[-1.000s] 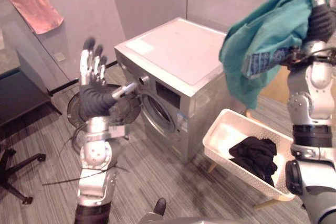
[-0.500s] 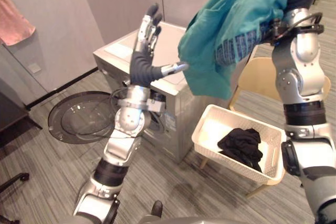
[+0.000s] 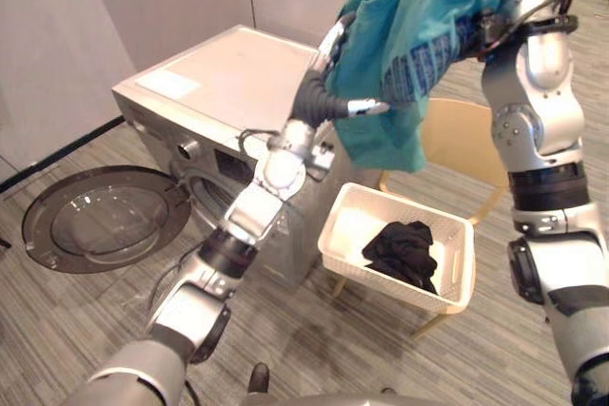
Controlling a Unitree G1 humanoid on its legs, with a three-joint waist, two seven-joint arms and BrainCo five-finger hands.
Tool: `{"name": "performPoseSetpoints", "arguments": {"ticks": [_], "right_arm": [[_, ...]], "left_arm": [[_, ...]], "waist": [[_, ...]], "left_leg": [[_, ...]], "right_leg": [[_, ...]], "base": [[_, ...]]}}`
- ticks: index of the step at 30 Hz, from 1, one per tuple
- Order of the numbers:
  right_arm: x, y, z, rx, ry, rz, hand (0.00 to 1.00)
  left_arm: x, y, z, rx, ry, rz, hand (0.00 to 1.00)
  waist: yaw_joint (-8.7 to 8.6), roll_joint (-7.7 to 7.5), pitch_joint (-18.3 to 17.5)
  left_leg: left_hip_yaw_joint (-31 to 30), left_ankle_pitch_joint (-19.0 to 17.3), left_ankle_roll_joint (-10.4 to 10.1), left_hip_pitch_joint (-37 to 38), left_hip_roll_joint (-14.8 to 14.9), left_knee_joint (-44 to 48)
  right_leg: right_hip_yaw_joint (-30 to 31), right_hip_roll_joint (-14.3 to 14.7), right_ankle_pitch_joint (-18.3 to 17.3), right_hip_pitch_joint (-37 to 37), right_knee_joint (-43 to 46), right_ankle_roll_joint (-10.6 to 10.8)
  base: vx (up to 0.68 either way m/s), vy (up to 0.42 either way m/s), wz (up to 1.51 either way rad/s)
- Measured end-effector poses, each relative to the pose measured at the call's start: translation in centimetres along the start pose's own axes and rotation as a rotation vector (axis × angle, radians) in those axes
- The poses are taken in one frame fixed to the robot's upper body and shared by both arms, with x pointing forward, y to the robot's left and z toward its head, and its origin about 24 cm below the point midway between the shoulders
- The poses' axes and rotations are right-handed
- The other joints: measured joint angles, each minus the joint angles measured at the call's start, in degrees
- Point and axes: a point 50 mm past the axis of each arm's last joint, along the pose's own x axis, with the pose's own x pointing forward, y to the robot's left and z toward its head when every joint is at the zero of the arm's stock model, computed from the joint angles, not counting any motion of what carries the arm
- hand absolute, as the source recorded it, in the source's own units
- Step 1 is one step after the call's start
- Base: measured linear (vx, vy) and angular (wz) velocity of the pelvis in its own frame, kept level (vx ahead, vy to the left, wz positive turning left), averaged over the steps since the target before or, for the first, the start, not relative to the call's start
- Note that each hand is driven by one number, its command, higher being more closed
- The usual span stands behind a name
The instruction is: Pick up the laundry basket with both hands and put the clothes into the washing machine.
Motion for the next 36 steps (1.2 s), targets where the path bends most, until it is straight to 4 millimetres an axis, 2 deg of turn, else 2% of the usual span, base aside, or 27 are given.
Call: {"name": "performPoseSetpoints", "arguments": {"ticks": [5, 11, 15, 27, 31, 36], "right_arm": [[0.8, 0.3, 0.0, 0.024, 0.000, -0.009, 1.00], [0.8, 1.9, -0.6, 0.076, 0.011, 0.022, 1.00], [0.8, 2.2, -0.7, 0.094, 0.013, 0.024, 1.00], [0.8, 3.1, -1.1, 0.152, 0.021, 0.032, 1.00], [0.7, 3.3, -1.2, 0.174, 0.023, 0.034, 1.00], [0.7, 3.7, -1.3, 0.193, 0.023, 0.056, 1.00]], "left_arm": [[1.2, -0.3, 0.0, 0.006, 0.013, 0.019, 0.00], [2.0, -0.3, -0.7, -0.013, 0.059, 0.059, 0.00], [3.5, -0.2, 0.9, -0.045, 0.021, 0.079, 0.00], [3.8, -0.5, 1.2, -0.135, 0.028, 0.080, 0.00], [4.5, -0.6, 2.3, -0.137, -0.002, 0.070, 0.00], [4.6, -0.7, 2.6, -0.137, -0.011, 0.062, 0.00]], "waist": [[-0.48, -0.53, 0.0], [-1.38, -0.54, 0.0], [-1.34, -0.54, 0.0], [-1.48, -0.56, 0.0], [-1.48, -0.63, -0.1], [-1.63, -0.63, -0.1]], "left_leg": [[0.4, 0.0, 0.0, 0.2, 0.1, 0.1], [1.2, -0.1, -0.1, 0.2, 0.1, 0.1], [1.3, -0.1, -0.2, 0.3, 0.1, 0.1], [1.9, -0.2, -0.2, 0.6, 0.2, 0.1], [2.1, -0.2, -0.2, 0.7, 0.2, 0.1], [2.1, -0.2, -0.2, 0.8, 0.2, 0.1]], "right_leg": [[0.9, 0.1, 0.2, -0.3, 0.0, -0.1], [1.5, 0.1, 0.2, -1.1, 0.6, -0.1], [1.9, 0.1, 0.1, -1.4, 1.0, -0.2], [2.8, 0.1, -0.1, -2.0, 1.7, -0.2], [2.9, 0.1, 0.0, -2.0, 1.7, -0.2], [2.9, 0.1, 0.0, -2.0, 1.6, -0.2]], "base": [[-0.01, 0.001, -0.07], [-0.01, 0.007, -0.05], [-0.01, 0.004, -0.03], [0.00, 0.002, -0.03], [0.00, 0.000, 0.00], [0.00, 0.001, -0.01]]}}
